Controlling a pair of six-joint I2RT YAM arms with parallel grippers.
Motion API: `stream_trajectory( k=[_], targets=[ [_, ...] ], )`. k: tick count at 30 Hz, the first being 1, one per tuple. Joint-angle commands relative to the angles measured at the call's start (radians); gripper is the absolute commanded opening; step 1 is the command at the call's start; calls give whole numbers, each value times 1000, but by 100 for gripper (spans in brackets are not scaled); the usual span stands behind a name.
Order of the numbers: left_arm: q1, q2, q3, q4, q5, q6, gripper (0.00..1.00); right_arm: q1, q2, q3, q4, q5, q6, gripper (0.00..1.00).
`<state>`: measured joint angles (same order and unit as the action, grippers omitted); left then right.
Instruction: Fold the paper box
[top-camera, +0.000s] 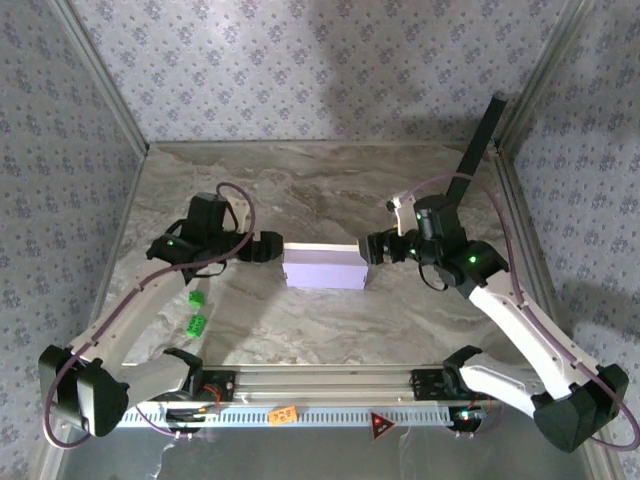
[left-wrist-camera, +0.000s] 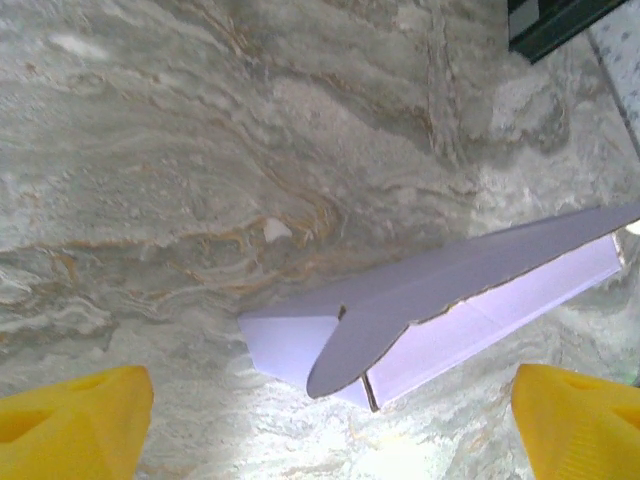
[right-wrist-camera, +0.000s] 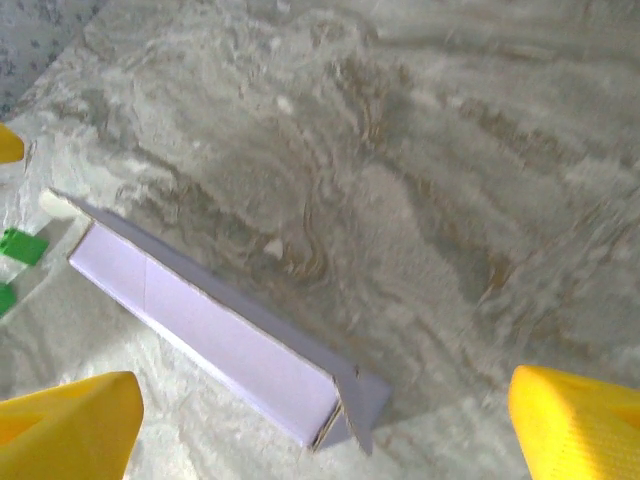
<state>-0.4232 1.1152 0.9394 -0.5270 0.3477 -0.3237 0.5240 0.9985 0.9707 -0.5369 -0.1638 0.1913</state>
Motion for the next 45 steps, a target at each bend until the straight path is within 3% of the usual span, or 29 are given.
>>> stream_trajectory(
  k=[1, 12, 25, 36, 45],
  targets=[
    [-12, 13, -20, 1, -30, -7, 89, -9, -47, -80, 42, -67, 115, 94],
    [-54, 97, -15, 25, -18, -2, 75, -18, 36, -159, 119, -137, 187, 83],
    [-64, 136, -1, 43, 8, 1, 57, -34, 107, -173, 139, -129, 194, 59],
    [-66, 118, 6, 100, 31, -42, 56, -42, 103, -183, 153, -142, 204, 53],
    [-68, 136, -22, 131, 13, -72, 48, -45, 107, -194, 160, -146, 211, 48]
  ],
)
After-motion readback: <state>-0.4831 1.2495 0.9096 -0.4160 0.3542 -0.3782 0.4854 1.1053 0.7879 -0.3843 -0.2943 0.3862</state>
